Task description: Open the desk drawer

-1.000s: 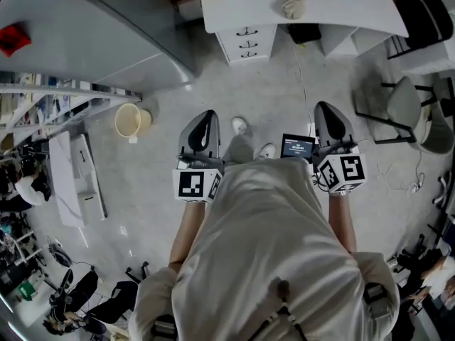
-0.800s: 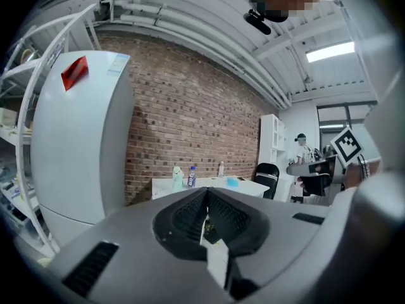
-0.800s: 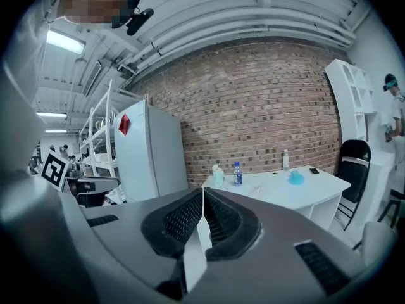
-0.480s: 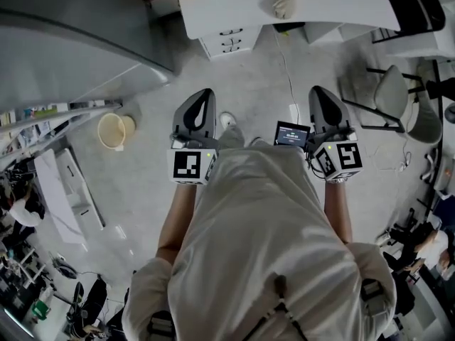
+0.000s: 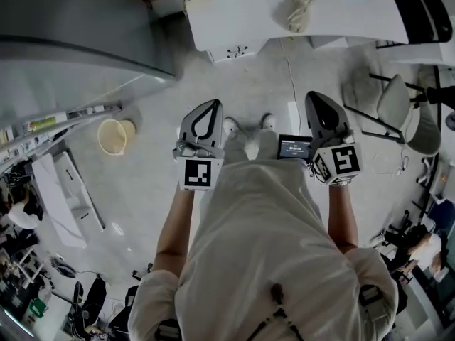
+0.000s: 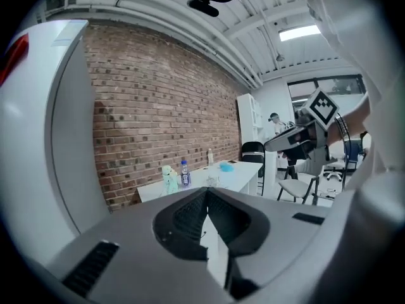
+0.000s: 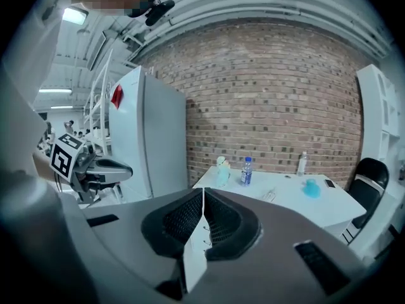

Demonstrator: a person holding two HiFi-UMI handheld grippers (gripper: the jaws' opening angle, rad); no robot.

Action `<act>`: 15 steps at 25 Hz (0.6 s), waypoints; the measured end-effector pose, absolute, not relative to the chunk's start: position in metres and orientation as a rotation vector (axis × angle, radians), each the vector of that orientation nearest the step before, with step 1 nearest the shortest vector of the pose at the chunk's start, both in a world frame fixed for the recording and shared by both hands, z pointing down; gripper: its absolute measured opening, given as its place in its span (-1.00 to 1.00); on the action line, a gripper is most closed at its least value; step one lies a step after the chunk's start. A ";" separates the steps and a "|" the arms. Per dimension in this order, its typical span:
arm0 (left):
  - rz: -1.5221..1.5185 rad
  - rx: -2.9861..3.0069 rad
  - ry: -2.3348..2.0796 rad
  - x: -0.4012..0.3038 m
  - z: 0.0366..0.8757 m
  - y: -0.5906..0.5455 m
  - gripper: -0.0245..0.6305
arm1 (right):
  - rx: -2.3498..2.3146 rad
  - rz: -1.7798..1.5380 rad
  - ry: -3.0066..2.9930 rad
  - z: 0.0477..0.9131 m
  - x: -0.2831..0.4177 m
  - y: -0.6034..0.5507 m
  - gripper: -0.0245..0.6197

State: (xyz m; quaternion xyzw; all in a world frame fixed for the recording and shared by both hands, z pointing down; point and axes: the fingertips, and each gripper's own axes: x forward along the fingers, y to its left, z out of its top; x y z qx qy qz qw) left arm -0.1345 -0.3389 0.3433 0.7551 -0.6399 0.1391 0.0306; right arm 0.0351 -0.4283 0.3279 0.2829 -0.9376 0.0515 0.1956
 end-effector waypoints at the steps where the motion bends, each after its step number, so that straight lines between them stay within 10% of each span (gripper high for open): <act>1: 0.421 2.302 -1.967 -0.137 0.350 -0.342 -0.90 | 0.744 0.123 -2.622 0.334 0.025 -0.432 -0.84; 15: 0.669 2.157 -1.848 -0.096 0.479 -0.412 -0.90 | 0.193 -0.359 -2.431 0.473 -0.033 -0.470 -0.83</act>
